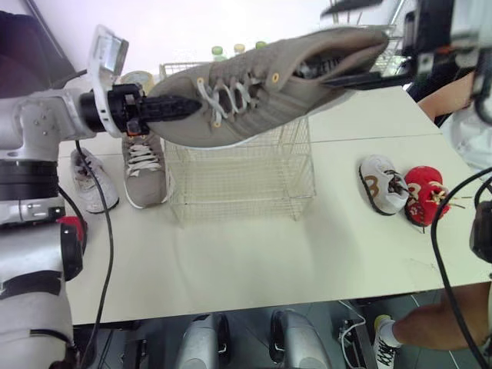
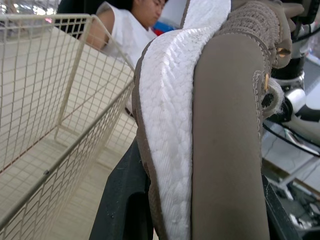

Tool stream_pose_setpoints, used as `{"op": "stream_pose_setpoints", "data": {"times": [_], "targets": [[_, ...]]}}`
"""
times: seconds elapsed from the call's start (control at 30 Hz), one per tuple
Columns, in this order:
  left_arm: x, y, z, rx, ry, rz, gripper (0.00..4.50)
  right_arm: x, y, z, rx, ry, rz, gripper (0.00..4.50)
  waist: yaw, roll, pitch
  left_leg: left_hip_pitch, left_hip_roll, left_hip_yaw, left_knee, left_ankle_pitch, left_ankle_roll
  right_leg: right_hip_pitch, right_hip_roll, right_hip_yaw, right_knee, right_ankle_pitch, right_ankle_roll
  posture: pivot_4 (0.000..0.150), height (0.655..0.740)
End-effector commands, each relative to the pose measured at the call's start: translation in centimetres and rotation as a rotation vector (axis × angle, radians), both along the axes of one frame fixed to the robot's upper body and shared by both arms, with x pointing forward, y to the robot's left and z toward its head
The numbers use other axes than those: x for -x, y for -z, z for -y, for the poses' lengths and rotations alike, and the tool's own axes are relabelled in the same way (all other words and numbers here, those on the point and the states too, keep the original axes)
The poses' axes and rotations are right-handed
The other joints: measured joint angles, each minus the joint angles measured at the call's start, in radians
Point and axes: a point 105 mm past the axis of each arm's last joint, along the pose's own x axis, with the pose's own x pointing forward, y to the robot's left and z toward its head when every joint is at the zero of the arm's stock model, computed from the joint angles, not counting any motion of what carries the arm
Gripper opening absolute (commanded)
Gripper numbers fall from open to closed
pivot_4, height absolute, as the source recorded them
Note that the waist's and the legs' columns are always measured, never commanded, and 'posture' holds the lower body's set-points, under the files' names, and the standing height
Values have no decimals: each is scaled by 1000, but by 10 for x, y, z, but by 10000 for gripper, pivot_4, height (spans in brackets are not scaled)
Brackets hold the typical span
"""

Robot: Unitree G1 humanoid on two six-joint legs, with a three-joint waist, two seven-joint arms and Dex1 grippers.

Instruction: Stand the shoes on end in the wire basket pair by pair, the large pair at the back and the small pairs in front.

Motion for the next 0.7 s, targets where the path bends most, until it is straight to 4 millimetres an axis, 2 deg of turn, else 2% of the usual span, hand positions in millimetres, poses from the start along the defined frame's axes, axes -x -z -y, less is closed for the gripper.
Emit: {"op": "stream_pose_setpoints", "data": {"times": [0.03, 0.1, 0.2, 0.27, 0.3, 0.37, 0.43, 0.6, 0.7], "targets": [[22, -29, -1, 130, 66, 107, 9291, 4, -41, 36, -307, 137, -115, 44199, 0, 0, 0, 0, 0, 0, 0, 0, 0, 0, 0, 0, 0, 0, 0, 1500, 7400], [24, -31, 0, 170, 51, 121, 9291, 2, -45, 55, -504, 197, -317, 44199, 2, 0, 0, 0, 0, -1, 0, 0, 0, 0, 0, 0, 0, 0, 0, 1500, 7400], [27, -36, 3, 237, 26, 144, 9291, 3, -37, 79, -771, 223, -615, 44199, 7, -1, 0, 0, 0, -1, 0, 0, 0, 1, -1, 0, 0, 0, 0, 1500, 7400], [32, -38, 9, 300, 26, 174, 9291, 2, -17, 93, -987, 166, -893, 44199, 7, -2, -1, 0, 0, -1, 0, 0, 0, 2, -2, 0, -1, 0, -1, 1500, 7400], [34, -39, 12, 334, 22, 184, 9291, 3, 0, 93, -1033, 137, -996, 44199, 6, -3, -2, 1, 0, -1, 0, 0, 0, 2, -2, 0, 0, 0, -1, 1500, 7400], [34, -39, 16, 395, -2, 189, 9291, 4, 22, 90, -1093, 84, -1106, 44199, 6, -3, -2, 3, 0, -2, 0, 0, 0, 5, -2, -1, -1, 1, -1, 1500, 7400], [34, -40, 20, 446, -17, 190, 9291, 5, 33, 86, -1155, 19, -1152, 44199, 3, -1, -2, 4, 0, -2, 0, 0, 0, 6, -2, -1, 1, 1, -1, 1500, 7400], [31, -33, 29, 511, -44, 156, 9291, 11, 46, 62, -1165, -150, -1190, 44199, 2, 0, -1, 2, -1, -2, 0, 1, -2, 0, -2, 0, 10, 1, -1, 1500, 7400], [30, -27, 34, 521, -45, 127, 9291, 8, 50, 39, -1122, -142, -1171, 44199, 1, 0, -1, 2, -1, -2, 0, 1, -2, 0, -1, 0, 10, 1, -1, 1500, 7400]]}}
